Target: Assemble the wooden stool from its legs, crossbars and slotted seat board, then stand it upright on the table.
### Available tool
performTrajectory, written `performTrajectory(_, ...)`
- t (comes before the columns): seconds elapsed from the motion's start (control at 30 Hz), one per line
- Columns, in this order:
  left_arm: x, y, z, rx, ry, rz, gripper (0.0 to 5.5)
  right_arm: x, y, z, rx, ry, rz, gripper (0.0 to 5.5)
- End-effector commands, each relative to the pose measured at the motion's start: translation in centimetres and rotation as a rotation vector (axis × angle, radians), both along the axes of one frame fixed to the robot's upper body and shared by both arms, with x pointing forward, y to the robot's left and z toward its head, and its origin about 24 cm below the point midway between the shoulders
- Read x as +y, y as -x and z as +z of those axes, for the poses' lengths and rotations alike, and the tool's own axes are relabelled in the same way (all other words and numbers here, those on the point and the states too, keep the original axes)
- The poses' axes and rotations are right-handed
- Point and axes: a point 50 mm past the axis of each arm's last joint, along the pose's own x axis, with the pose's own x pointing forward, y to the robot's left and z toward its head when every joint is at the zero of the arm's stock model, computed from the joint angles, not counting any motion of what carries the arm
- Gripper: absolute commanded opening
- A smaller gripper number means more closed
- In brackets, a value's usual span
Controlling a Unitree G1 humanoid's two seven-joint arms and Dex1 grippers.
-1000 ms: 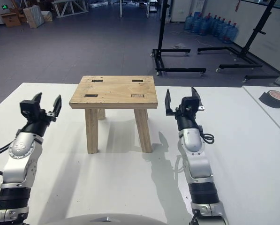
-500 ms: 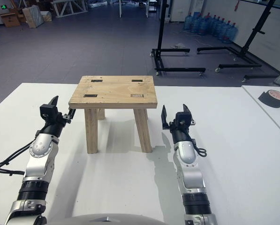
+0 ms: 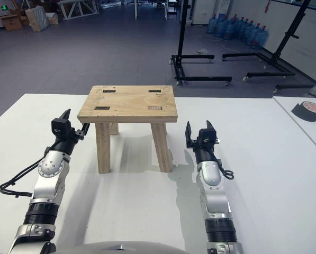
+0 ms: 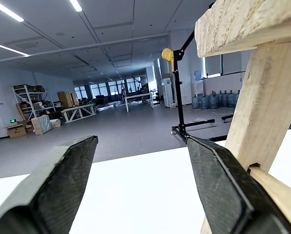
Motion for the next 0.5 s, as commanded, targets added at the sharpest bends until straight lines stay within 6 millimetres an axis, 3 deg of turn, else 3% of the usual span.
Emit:
performTrajectory(0.03, -0.49, -0.38, -0.11, 0.001, -0.018, -0.008, 3.33, -0.06, -0.23, -0.08, -0.002, 0.003, -0.004, 3.47)
performTrajectory(0.33, -0.43, -0.87, -0.32, 0.012, -0.071, 0.082, 3.33, -0.49, -0.48, -0.23, 0.001, 0.013, -0.017, 3.47)
performTrajectory(0.5, -1.16, -1.03, -0.05, -0.005, -0.066, 0.047, 3.33, -0.53, -0.71, -0.13, -0.003, 0.021, -0.014, 3.47)
